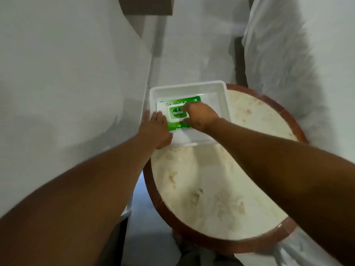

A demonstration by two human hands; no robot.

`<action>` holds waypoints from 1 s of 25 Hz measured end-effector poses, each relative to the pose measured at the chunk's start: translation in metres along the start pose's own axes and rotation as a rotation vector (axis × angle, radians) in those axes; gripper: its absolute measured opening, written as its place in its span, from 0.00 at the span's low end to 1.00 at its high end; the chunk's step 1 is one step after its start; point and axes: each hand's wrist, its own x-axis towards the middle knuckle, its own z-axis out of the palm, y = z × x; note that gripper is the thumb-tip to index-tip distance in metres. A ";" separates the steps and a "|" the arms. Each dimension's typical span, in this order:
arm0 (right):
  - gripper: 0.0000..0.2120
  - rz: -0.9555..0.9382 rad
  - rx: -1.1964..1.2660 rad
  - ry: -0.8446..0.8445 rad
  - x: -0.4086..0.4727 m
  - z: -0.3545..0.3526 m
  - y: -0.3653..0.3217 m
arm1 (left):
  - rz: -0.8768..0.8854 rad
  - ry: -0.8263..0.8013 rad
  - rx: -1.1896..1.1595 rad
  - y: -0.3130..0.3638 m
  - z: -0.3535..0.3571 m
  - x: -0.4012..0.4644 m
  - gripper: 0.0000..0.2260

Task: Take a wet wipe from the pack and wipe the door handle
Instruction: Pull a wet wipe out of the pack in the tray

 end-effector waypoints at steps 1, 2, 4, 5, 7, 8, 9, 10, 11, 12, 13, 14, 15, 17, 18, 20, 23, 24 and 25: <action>0.17 -0.009 -0.040 -0.033 0.014 0.003 -0.001 | 0.007 -0.042 0.042 0.001 0.002 0.009 0.34; 0.17 -0.018 -0.081 -0.058 0.020 0.002 -0.002 | 0.016 -0.082 0.054 0.003 0.002 0.016 0.33; 0.18 -0.013 -0.126 -0.087 0.029 0.007 0.003 | 0.030 -0.130 0.058 0.007 0.007 0.028 0.32; 0.18 -0.028 -0.167 -0.088 0.036 0.012 0.006 | 0.017 -0.142 0.051 0.009 0.013 0.032 0.33; 0.17 -0.060 -0.229 -0.071 0.040 0.017 0.007 | 0.013 -0.167 0.068 0.009 0.020 0.033 0.35; 0.17 -0.066 -0.254 -0.055 0.040 0.016 0.004 | 0.008 -0.173 0.082 0.009 0.021 0.033 0.36; 0.18 -0.084 -0.272 -0.031 0.044 0.016 0.004 | 0.004 -0.168 0.080 0.009 0.019 0.033 0.36; 0.18 -0.092 -0.281 -0.026 0.048 0.016 0.002 | 0.004 -0.168 0.070 0.009 0.019 0.034 0.35; 0.18 -0.109 -0.293 -0.030 0.053 0.017 0.002 | 0.003 -0.168 0.060 0.010 0.019 0.035 0.35; 0.19 -0.118 -0.304 -0.046 0.055 0.016 -0.001 | 0.004 -0.175 0.063 0.010 0.019 0.035 0.35; 0.20 -0.128 -0.311 -0.058 0.058 0.016 -0.002 | 0.004 -0.179 0.056 0.009 0.019 0.034 0.35; 0.22 -0.131 -0.315 -0.074 0.060 0.014 -0.004 | 0.006 -0.180 0.042 0.009 0.020 0.034 0.36; 0.23 -0.135 -0.318 -0.087 0.062 0.012 -0.005 | 0.007 -0.180 0.027 0.009 0.020 0.034 0.36; 0.25 -0.145 -0.316 -0.102 0.064 0.008 -0.006 | -0.001 -0.181 0.016 0.009 0.020 0.034 0.37; 0.26 -0.149 -0.302 -0.113 0.064 0.007 -0.006 | -0.003 -0.174 0.010 0.009 0.019 0.033 0.37; 0.27 -0.165 -0.261 -0.136 0.062 0.006 -0.004 | -0.005 -0.178 0.008 0.010 0.016 0.032 0.37; 0.22 -0.167 -0.062 -0.064 0.062 -0.004 0.003 | -0.006 -0.205 0.030 0.011 0.014 0.031 0.37; 0.20 -0.128 0.034 0.016 0.064 -0.008 0.008 | -0.007 -0.217 0.039 0.011 0.014 0.032 0.36; 0.18 -0.072 0.108 0.127 0.065 -0.009 0.012 | -0.007 -0.218 0.046 0.011 0.015 0.032 0.36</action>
